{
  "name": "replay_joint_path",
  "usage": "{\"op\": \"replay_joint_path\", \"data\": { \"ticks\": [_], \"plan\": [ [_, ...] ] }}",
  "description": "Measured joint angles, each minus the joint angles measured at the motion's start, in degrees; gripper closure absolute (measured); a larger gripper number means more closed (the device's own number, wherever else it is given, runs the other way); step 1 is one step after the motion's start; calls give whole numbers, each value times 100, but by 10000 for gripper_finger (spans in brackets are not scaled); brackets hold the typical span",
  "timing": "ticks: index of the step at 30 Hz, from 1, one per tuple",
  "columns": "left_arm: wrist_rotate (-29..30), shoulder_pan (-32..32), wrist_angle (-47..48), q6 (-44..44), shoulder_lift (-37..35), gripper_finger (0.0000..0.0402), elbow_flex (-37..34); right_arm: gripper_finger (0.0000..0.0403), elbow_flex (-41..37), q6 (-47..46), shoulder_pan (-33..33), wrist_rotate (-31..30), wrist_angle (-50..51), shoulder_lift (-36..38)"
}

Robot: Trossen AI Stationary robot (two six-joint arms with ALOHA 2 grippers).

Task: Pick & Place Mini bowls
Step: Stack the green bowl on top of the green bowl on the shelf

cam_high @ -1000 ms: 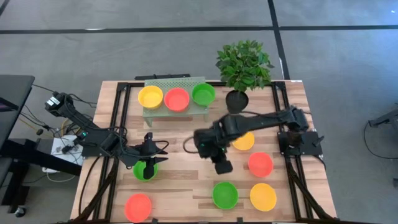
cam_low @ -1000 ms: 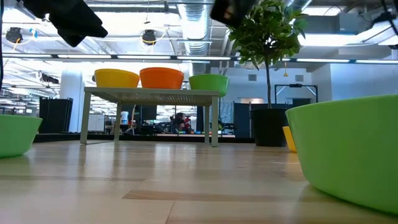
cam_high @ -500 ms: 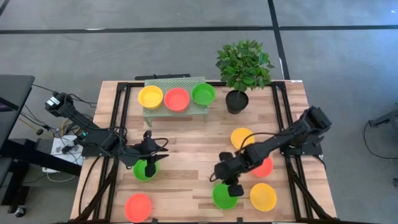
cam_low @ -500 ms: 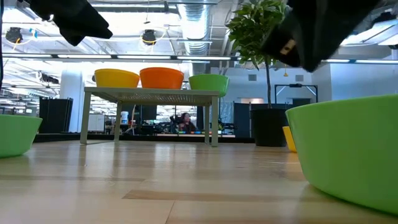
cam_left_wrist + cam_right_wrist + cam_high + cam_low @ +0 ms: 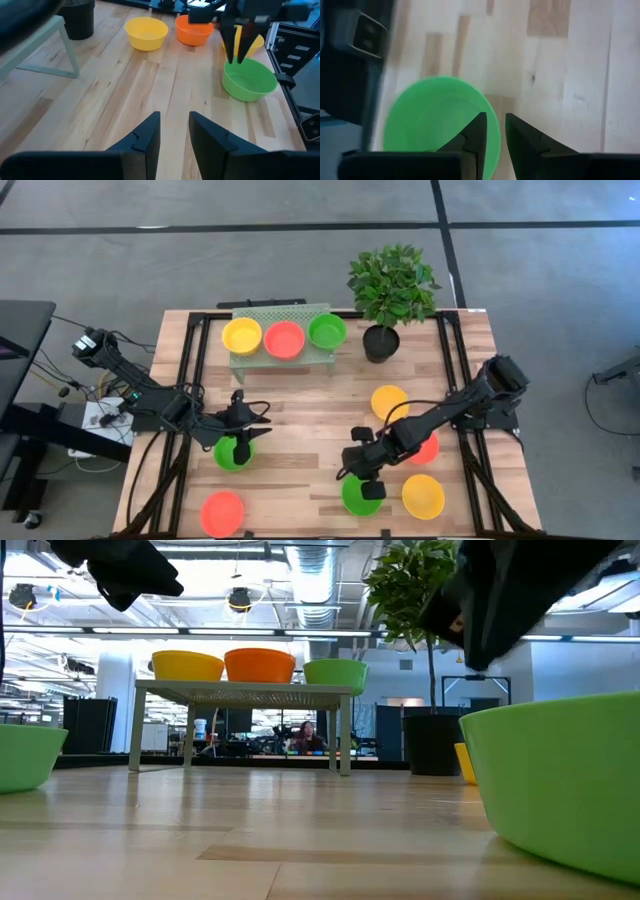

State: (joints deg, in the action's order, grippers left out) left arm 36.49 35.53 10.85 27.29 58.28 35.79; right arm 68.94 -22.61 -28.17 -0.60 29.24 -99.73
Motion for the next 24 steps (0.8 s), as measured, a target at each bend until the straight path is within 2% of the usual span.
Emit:
{"op": "replay_joint_path", "data": {
  "ticks": [7,16,22,24],
  "plan": [
    [-2,0,0,-15,0,298,0,337,-10,-49,-27,181,25,-538],
    [-2,2,-40,-20,0,298,0,340,-3,-86,-14,224,137,-756],
    [-2,0,-46,-22,0,298,0,393,8,46,64,334,185,-665],
    [-2,2,-46,-22,0,298,0,394,7,46,116,461,209,-665]
  ]
}}
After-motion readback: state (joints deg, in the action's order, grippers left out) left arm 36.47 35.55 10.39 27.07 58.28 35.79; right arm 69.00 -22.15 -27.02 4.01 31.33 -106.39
